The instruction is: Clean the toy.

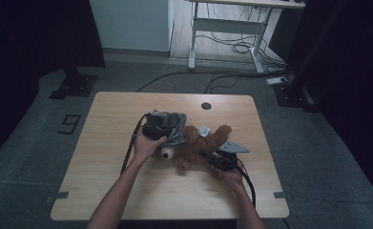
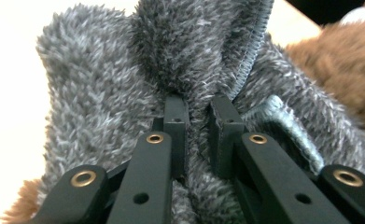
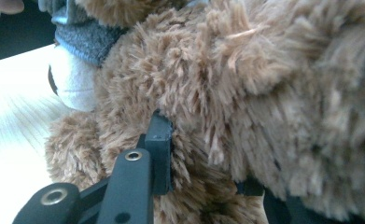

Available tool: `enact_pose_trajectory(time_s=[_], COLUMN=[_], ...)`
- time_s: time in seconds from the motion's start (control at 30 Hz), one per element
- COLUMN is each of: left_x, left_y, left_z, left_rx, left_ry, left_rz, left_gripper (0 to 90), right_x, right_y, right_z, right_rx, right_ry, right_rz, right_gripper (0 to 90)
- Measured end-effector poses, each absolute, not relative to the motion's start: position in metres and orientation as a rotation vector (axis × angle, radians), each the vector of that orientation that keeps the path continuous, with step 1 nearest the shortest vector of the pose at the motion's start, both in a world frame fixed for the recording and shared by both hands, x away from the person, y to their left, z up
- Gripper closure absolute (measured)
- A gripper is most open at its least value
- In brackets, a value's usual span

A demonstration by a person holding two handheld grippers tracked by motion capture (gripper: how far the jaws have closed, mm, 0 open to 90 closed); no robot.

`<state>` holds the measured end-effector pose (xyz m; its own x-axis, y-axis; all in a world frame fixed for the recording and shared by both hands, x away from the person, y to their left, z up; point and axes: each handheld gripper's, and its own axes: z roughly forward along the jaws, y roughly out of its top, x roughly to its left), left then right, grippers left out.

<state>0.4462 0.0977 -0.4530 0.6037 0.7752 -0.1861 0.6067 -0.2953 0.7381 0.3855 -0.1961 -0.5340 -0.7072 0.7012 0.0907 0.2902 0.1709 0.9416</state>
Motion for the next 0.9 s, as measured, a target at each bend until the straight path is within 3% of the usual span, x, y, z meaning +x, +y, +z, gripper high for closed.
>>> enact_pose_trajectory(time_s=[0.1,0.2,0.33,0.53,0.63,0.73,0.9], left_x=[0.440,0.432,0.423,0.409,0.401,0.393,0.382], left_y=[0.099,0.099,0.101,0.104,0.105,0.107,0.118], left_z=[-0.455,-0.459,-0.462,-0.464,-0.466,-0.467,-0.467], left_rx=[2.020,2.025,2.007,2.002,1.996,1.996,1.979], left_ry=[1.079,1.057,1.047,1.022,1.009,0.998,0.988], left_rz=[0.271,0.300,0.303,0.303,0.308,0.327,0.327], left_gripper=[79.1,79.3,79.4,79.4,79.5,79.5,79.5], right_x=[0.384,0.382,0.376,0.369,0.368,0.365,0.369], right_y=[-0.196,-0.198,-0.207,-0.232,-0.240,-0.239,-0.238], right_z=[-0.533,-0.531,-0.526,-0.514,-0.509,-0.510,-0.517], right_rx=[0.971,1.031,1.101,1.205,1.210,1.170,1.214], right_ry=[2.086,2.084,2.073,1.947,1.921,1.948,1.996], right_rz=[1.550,1.562,1.592,1.677,1.704,1.700,1.658], right_gripper=[57.4,43.5,31.9,26.1,28.8,45.3,57.5])
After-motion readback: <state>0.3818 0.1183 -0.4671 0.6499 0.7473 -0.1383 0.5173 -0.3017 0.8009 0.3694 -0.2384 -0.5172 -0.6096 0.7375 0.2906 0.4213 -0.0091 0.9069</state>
